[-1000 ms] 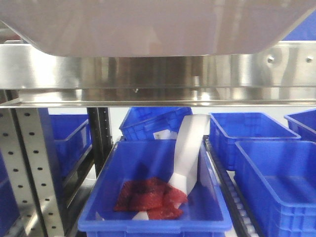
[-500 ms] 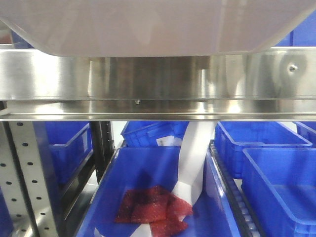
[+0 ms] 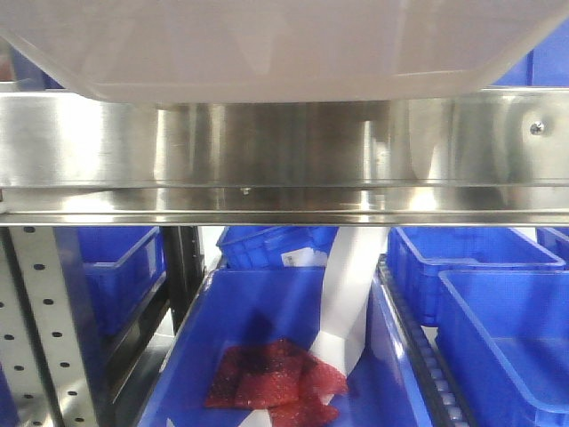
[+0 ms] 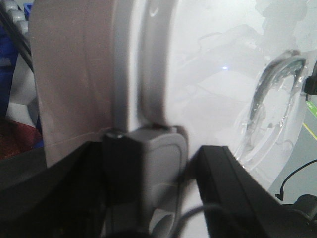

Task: Grab white bin and place on right shelf
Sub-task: 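Approach the steel shelf and raise the bin above the shelf rail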

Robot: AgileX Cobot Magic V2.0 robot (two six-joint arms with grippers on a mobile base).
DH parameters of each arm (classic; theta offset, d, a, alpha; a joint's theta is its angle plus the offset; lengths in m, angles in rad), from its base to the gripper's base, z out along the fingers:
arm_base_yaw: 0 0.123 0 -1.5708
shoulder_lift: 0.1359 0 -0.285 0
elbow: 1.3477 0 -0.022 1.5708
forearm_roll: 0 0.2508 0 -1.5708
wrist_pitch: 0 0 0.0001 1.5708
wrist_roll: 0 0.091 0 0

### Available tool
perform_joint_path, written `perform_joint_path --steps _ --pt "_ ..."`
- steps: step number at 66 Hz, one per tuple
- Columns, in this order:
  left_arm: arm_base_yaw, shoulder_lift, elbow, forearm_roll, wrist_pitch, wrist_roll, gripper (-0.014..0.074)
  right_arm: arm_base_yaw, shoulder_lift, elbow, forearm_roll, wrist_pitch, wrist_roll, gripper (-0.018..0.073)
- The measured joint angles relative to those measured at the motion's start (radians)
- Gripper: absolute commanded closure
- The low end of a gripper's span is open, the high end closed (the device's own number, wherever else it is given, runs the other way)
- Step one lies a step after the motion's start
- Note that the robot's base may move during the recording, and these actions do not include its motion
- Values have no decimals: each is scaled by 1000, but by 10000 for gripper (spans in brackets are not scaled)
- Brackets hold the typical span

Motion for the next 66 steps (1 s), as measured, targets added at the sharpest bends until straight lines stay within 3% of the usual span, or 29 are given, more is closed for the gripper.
perform_joint_path --steps 66 --pt "0 0 0 0 0 0 357 0 0 0 0 0 0 162"
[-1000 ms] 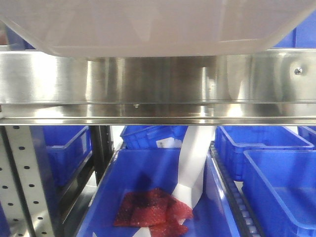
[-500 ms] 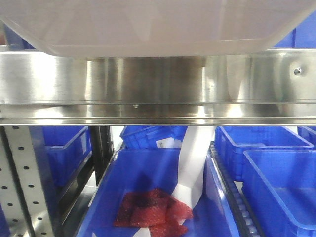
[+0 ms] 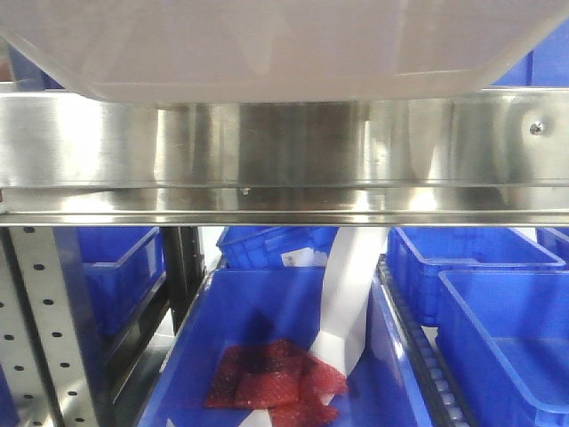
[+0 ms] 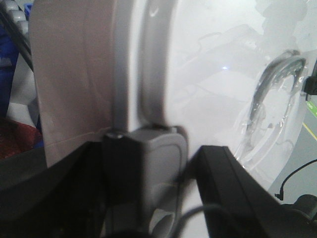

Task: Grab white bin and place on right shelf
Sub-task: 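Approach the steel shelf and raise the bin above the shelf rail, then push the bin forward onto the upper shelf with both grippers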

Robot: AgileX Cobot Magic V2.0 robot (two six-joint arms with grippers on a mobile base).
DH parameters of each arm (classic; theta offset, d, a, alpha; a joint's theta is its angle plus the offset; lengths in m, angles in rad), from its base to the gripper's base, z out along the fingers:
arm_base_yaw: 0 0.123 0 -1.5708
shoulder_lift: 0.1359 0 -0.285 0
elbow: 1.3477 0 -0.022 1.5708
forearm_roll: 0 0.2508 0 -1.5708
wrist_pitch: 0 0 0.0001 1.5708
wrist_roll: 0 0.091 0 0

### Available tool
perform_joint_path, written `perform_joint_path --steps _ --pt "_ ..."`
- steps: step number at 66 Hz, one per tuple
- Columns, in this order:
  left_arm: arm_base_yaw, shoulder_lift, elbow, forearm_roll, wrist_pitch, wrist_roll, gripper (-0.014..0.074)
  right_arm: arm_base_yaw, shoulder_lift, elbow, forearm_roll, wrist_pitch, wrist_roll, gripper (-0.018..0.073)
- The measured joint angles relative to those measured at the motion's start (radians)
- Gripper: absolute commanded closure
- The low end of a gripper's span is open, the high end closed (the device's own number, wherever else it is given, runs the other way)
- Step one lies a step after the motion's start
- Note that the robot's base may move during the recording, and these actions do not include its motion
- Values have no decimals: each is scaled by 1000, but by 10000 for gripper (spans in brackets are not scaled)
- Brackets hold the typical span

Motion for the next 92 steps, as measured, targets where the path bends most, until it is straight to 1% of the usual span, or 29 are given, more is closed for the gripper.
perform_joint_path --steps 29,44,53,64,69,74,92 --pt "0 0 0 -2 0 0 357 0 0 0 0 0 0 162" --pt "0 17 -5 -30 -27 0 357 0 2 0 18 -10 9 162" --pt "1 81 -35 -82 -43 -11 356 -1 43 -9 60 -35 51 162" --pt "10 194 -100 -197 -82 -11 356 -6 148 -35 146 -58 91 162" --pt "10 244 -132 -233 -96 -11 356 -6 196 -56 180 -58 97 162" --pt "12 286 -156 -257 -104 -11 356 -6 246 -83 199 -64 99 162" --pt "12 407 -177 -287 -91 -11 356 -6 386 -150 297 -130 99 162"
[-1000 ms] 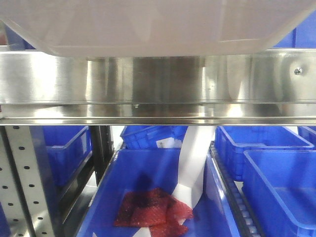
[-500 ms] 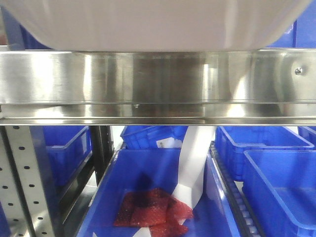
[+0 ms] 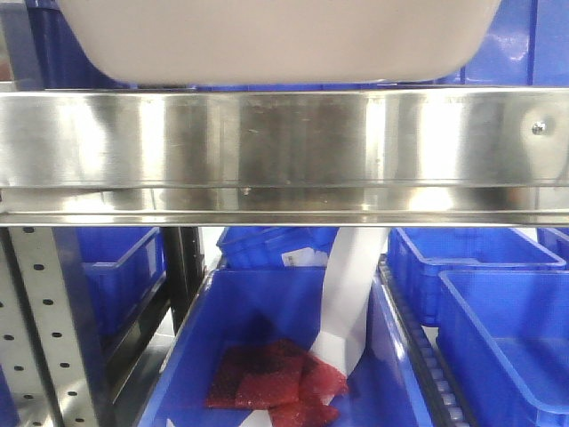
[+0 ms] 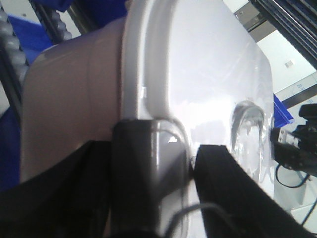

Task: Grab white bin and place on right shelf
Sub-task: 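Push the bin forward onto the upper shelf with both grippers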

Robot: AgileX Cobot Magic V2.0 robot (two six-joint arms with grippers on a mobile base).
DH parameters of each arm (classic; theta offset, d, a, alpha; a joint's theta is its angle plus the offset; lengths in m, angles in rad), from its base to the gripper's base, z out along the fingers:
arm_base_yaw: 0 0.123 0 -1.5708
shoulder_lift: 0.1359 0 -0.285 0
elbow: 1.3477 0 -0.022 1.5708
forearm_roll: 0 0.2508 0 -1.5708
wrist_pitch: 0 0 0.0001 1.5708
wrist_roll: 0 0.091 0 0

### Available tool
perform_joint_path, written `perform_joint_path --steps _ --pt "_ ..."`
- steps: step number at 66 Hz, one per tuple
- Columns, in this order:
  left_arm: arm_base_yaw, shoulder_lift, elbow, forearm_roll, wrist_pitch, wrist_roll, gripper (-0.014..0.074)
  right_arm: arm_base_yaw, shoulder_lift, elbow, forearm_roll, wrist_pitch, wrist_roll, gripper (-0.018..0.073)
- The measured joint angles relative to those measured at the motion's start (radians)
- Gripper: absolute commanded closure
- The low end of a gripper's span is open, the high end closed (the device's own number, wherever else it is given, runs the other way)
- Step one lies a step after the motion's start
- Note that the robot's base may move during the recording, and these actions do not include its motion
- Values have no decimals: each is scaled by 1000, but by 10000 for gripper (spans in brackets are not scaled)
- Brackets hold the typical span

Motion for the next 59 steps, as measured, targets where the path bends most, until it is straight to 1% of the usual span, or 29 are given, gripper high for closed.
perform_joint_path --steps 10,24,37,47,59 --pt "0 32 -5 -28 2 0 356 0 49 -5 32 -30 0 162" --pt "-8 67 -5 -52 -49 0 356 2 87 -6 67 -53 0 162" --pt "-14 69 -5 -61 -97 -8 356 8 107 -6 88 -75 0 162" --pt "-14 69 -5 -63 -106 -8 356 8 116 -6 99 -75 2 162" --pt "-14 69 -5 -72 -116 -10 356 8 116 -6 142 -79 2 162"
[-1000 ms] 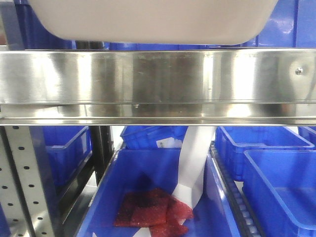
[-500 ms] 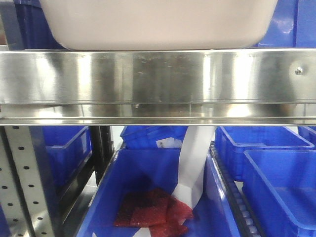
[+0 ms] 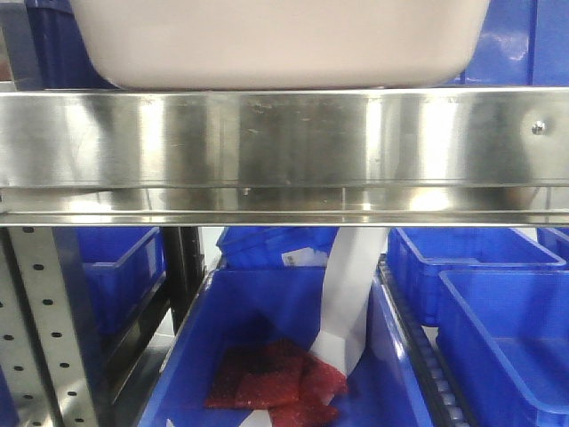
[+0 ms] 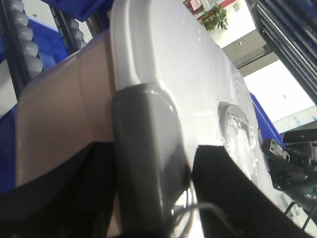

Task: Grab white bin and place on right shelf
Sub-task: 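Push the bin forward onto the upper shelf with both grippers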

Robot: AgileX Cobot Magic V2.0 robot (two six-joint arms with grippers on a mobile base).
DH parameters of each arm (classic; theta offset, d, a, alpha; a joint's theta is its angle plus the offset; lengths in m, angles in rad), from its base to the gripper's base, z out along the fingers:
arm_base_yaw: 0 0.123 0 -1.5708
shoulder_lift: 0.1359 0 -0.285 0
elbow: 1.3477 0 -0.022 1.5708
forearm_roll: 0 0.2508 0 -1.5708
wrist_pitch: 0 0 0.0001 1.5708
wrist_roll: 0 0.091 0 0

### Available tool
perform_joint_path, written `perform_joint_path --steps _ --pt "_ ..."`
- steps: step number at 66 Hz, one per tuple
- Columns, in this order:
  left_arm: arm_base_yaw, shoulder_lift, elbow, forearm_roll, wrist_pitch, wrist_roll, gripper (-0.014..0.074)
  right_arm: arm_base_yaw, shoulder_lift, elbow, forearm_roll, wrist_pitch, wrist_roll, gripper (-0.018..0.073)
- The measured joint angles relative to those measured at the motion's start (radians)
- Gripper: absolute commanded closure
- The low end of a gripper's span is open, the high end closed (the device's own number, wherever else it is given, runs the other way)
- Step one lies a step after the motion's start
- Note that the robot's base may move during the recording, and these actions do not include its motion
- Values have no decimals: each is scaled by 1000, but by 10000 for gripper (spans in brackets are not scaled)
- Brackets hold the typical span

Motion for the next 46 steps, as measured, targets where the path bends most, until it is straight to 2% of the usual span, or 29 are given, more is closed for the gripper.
perform_joint_path --steps 11,46 --pt "0 0 0 -17 -16 0 356 0 0 0 14 -2 -1 162" --pt "-7 6 0 -1 -59 0 353 8 2 2 16 -60 -50 160"
